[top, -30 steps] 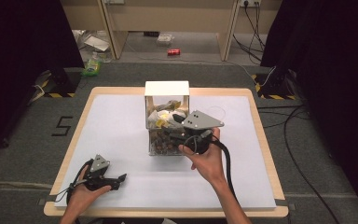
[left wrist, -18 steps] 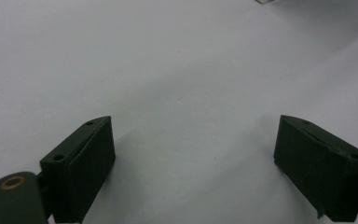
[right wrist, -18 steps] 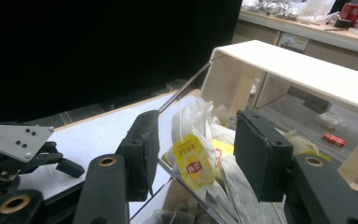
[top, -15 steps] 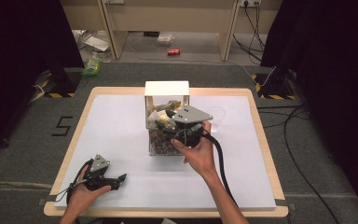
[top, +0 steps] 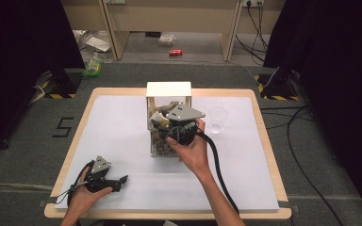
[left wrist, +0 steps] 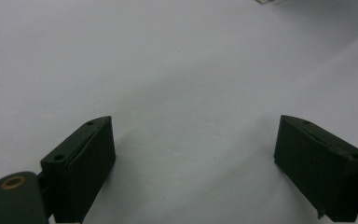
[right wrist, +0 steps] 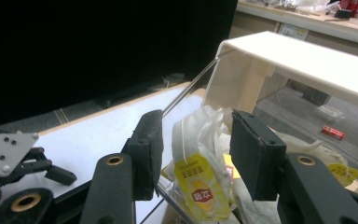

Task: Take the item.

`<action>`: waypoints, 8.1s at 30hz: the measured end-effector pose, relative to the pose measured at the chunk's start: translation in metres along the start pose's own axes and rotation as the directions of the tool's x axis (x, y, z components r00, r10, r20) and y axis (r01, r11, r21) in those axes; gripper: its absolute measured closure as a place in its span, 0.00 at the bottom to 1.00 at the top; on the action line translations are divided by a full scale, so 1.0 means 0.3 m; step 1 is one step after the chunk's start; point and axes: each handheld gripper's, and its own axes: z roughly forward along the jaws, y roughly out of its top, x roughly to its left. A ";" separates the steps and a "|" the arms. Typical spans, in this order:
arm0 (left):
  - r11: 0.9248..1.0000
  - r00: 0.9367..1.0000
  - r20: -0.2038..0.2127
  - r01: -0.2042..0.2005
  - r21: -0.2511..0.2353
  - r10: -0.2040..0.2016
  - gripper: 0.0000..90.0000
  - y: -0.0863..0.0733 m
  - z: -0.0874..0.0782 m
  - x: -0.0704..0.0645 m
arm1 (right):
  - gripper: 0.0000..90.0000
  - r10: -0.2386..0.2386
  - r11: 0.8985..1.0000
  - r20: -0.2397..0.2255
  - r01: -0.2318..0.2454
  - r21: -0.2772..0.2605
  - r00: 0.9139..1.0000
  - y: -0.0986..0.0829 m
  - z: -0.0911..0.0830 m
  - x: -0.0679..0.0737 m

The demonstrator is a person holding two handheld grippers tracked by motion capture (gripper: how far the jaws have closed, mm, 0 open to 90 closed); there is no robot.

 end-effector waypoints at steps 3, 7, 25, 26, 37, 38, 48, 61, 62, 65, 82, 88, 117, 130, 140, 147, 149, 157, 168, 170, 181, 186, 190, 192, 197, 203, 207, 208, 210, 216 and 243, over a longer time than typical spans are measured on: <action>1.000 1.000 0.000 0.000 0.000 0.000 0.13 0.000 0.000 0.000 | 0.62 0.002 1.000 0.006 -0.002 0.012 1.000 0.003 -0.001 -0.007; 1.000 1.000 0.000 0.000 0.000 0.000 0.13 0.000 0.000 0.000 | 0.64 -0.004 0.999 -0.005 0.004 0.040 1.000 0.004 0.014 -0.009; 1.000 1.000 0.000 0.000 0.000 0.000 0.13 0.000 0.000 0.000 | 0.95 -0.072 0.997 0.012 0.073 -0.023 0.997 0.014 -0.026 -0.014; 1.000 1.000 0.000 0.000 0.000 0.000 0.13 0.000 0.000 0.000 | 0.96 -0.062 0.997 0.012 0.062 -0.045 0.998 0.024 -0.048 -0.021; 1.000 1.000 0.000 0.000 0.000 0.000 0.13 0.000 0.000 0.000 | 0.96 -0.045 0.994 0.016 0.046 -0.097 0.999 0.040 -0.135 -0.055; 1.000 1.000 0.000 0.000 0.000 0.000 0.13 0.000 0.000 0.000 | 0.96 -0.040 0.994 0.017 0.042 -0.102 0.999 0.040 -0.145 -0.060; 1.000 1.000 -0.001 0.000 0.000 0.000 0.13 0.000 0.000 0.000 | 0.96 0.019 0.991 0.123 -0.003 -0.131 0.992 -0.005 -0.324 -0.178; 1.000 1.000 0.000 0.001 0.000 -0.001 0.13 0.000 0.000 0.000 | 0.96 0.086 0.994 0.232 -0.068 -0.083 0.969 -0.131 -0.380 -0.312; 1.000 1.000 0.000 0.001 0.000 -0.001 0.13 0.000 0.000 0.000 | 0.95 0.084 0.995 0.236 -0.067 -0.077 0.968 -0.136 -0.378 -0.319; 1.000 1.000 0.000 0.001 0.000 -0.001 0.13 0.000 0.000 0.000 | 0.96 0.089 0.995 0.248 -0.075 -0.067 0.965 -0.150 -0.369 -0.334; 1.000 1.000 0.001 0.001 0.000 -0.001 0.13 0.000 0.000 0.000 | 0.95 0.133 0.991 0.309 -0.134 -0.018 0.942 -0.242 -0.264 -0.452; 1.000 1.000 -0.004 -0.002 0.000 0.002 0.13 0.000 -0.001 0.001 | 0.95 0.147 0.988 0.327 -0.153 -0.009 0.934 -0.272 -0.229 -0.491; 1.000 1.000 -0.004 -0.002 0.000 0.002 0.13 0.000 -0.001 0.000 | 0.94 0.145 0.983 0.362 -0.175 0.052 0.921 -0.369 -0.092 -0.599; 1.000 1.000 0.000 0.000 0.001 0.000 0.13 0.000 0.000 0.000 | 0.93 0.148 0.979 0.355 -0.187 0.078 0.923 -0.390 -0.061 -0.602; 1.000 1.000 -0.004 -0.002 0.000 0.002 0.13 0.000 -0.001 0.000 | 0.91 0.154 0.975 0.357 -0.201 0.096 0.921 -0.409 -0.049 -0.607; 1.000 1.000 -0.005 -0.002 0.000 0.002 0.13 0.000 -0.001 0.000 | 0.85 0.165 0.974 0.354 -0.209 0.091 0.921 -0.417 -0.044 -0.611; 1.000 1.000 -0.004 -0.001 0.000 0.001 0.13 0.000 -0.001 0.000 | 0.84 0.165 0.974 0.354 -0.208 0.088 0.920 -0.414 -0.045 -0.611; 1.000 1.000 -0.004 -0.002 0.000 0.002 0.13 0.000 -0.001 0.000 | 0.81 0.171 0.976 0.356 -0.207 0.065 0.919 -0.397 -0.059 -0.607; 1.000 1.000 0.000 0.000 0.001 0.000 0.13 0.000 0.000 0.000 | 0.71 0.172 0.975 0.363 -0.211 0.071 0.916 -0.386 -0.074 -0.600; 1.000 1.000 0.000 0.001 0.000 -0.001 0.13 0.000 0.000 0.000 | 0.68 0.176 0.975 0.362 -0.214 0.067 0.915 -0.385 -0.075 -0.598; 1.000 1.000 -0.003 -0.001 0.000 0.001 0.13 0.000 -0.001 0.001 | 0.41 0.196 0.969 0.358 -0.236 0.070 0.913 -0.363 -0.098 -0.560; 1.000 1.000 -0.003 -0.001 0.000 0.001 0.13 0.000 -0.001 0.001 | 0.36 0.193 0.968 0.351 -0.237 0.085 0.916 -0.352 -0.108 -0.531; 1.000 1.000 -0.002 0.000 0.000 0.000 0.13 0.000 -0.001 0.001 | 0.34 0.187 0.968 0.350 -0.233 0.094 0.918 -0.350 -0.124 -0.510; 1.000 1.000 -0.002 0.000 0.000 0.000 0.13 0.000 -0.001 0.001 | 0.34 0.186 0.968 0.345 -0.231 0.093 0.920 -0.351 -0.135 -0.500; 1.000 1.000 0.003 0.002 0.000 -0.002 0.13 0.000 -0.001 0.001 | 0.34 0.198 0.965 0.334 -0.243 0.096 0.921 -0.359 -0.160 -0.480; 1.000 1.000 0.005 0.003 -0.001 -0.003 0.13 0.000 -0.001 0.002 | 0.33 0.198 0.965 0.321 -0.242 0.103 0.926 -0.372 -0.178 -0.462; 1.000 1.000 0.004 0.002 0.001 -0.002 0.13 0.000 -0.001 0.002 | 0.32 0.195 0.966 0.313 -0.238 0.106 0.930 -0.378 -0.182 -0.452; 1.000 1.000 0.004 0.002 0.001 -0.002 0.13 0.000 -0.001 0.002 | 0.30 0.192 0.966 0.308 -0.235 0.109 0.932 -0.381 -0.184 -0.444; 1.000 1.000 0.004 0.003 -0.001 -0.003 0.13 0.000 -0.001 0.002 | 0.27 0.189 0.966 0.309 -0.233 0.113 0.932 -0.382 -0.184 -0.439; 1.000 1.000 0.004 0.002 0.001 -0.002 0.13 0.000 -0.001 0.002 | 0.20 0.178 0.966 0.300 -0.224 0.127 0.937 -0.391 -0.176 -0.414; 1.000 1.000 0.001 0.002 0.000 -0.002 0.13 0.000 0.000 0.001 | 0.20 0.214 0.956 0.295 -0.262 0.134 0.931 -0.495 -0.248 -0.347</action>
